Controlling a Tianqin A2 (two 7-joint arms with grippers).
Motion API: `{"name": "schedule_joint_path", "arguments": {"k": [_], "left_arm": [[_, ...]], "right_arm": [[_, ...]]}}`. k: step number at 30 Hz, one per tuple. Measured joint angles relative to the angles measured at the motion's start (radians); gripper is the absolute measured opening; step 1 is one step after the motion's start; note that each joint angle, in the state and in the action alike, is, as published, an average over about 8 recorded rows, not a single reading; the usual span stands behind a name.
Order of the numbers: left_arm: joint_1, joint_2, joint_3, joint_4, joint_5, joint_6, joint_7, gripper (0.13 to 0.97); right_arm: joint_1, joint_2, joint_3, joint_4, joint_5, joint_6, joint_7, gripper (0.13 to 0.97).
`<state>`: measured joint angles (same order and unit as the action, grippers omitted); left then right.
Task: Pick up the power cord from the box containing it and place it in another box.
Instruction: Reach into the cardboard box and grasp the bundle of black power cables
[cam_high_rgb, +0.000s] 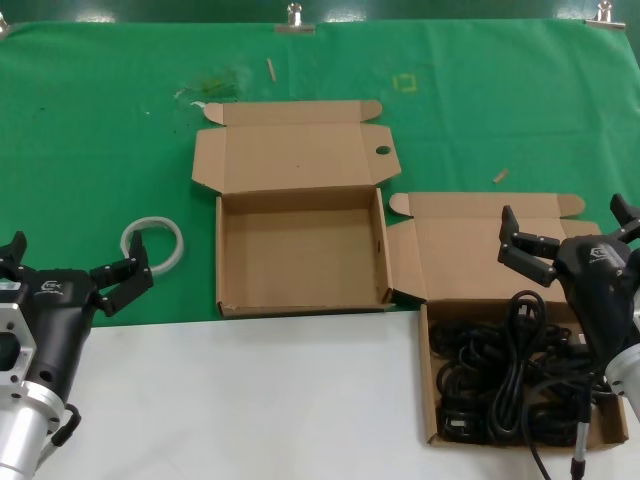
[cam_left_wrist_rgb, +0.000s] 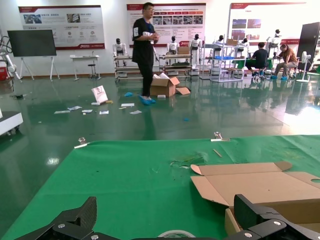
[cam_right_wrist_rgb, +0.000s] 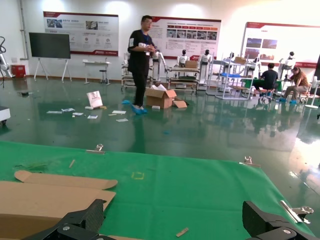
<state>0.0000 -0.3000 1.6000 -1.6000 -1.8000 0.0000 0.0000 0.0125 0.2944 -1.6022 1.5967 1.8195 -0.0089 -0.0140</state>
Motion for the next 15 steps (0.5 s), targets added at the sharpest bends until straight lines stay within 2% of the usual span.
{"name": "schedule_joint_path", "arguments": {"k": [15], "left_arm": [[0.0, 0.0, 0.0, 0.0, 0.0, 0.0, 0.0, 0.966]], "right_arm": [[0.003, 0.011, -0.02, 0.006, 0.011, 0.017, -0.005, 0.966]]}}
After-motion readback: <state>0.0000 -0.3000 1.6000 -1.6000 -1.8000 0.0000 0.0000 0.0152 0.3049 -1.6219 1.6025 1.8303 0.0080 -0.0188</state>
